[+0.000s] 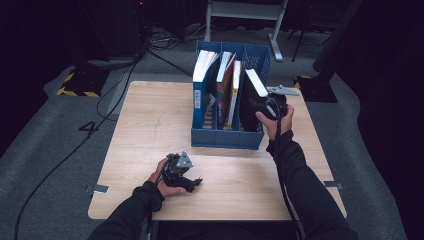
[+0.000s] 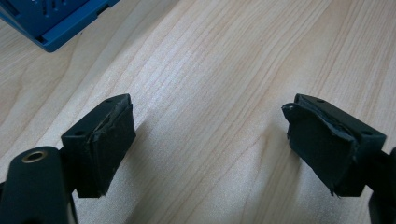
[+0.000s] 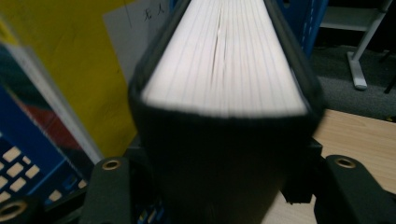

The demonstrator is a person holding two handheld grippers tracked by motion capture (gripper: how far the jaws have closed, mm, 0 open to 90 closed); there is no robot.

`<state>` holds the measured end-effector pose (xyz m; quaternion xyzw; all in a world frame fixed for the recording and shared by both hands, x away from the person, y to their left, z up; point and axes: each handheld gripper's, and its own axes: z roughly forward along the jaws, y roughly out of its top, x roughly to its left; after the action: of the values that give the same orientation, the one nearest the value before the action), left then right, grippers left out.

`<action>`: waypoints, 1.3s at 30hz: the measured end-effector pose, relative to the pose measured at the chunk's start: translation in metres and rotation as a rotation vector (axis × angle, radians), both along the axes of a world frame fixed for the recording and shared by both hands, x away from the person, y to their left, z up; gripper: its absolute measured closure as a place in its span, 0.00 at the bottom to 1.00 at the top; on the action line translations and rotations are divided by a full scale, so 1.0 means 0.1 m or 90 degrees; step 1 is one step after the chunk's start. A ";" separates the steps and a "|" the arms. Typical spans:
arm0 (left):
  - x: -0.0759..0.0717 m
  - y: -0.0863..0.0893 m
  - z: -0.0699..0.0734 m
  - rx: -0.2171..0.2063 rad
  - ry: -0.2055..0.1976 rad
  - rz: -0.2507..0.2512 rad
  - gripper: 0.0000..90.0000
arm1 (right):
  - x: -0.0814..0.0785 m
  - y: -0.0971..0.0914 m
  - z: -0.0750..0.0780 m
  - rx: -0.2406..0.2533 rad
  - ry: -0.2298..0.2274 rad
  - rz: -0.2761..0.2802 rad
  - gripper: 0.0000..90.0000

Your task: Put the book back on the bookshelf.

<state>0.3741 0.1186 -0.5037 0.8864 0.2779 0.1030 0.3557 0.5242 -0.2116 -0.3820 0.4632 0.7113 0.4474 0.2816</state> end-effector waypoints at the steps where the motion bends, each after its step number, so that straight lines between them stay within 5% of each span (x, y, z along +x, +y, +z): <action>1: 0.00 0.00 0.00 0.000 0.000 0.000 0.17 | -0.02 -0.02 -0.01 -0.001 0.003 0.008 0.48; 9: 0.00 0.00 0.00 0.000 0.000 0.000 0.17 | -0.21 -0.12 -0.15 -0.044 0.004 0.052 0.51; 20: 0.00 0.00 0.00 -0.001 0.000 -0.001 0.17 | -0.21 -0.12 -0.25 -0.075 0.017 0.065 0.56; 39: 0.00 0.00 0.00 0.000 0.001 -0.001 0.17 | 0.16 0.10 -0.21 -0.079 0.041 0.050 0.53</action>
<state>0.3743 0.1186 -0.5036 0.8866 0.2774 0.1023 0.3557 0.5405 -0.2017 -0.4032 0.4306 0.7640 0.3982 0.2690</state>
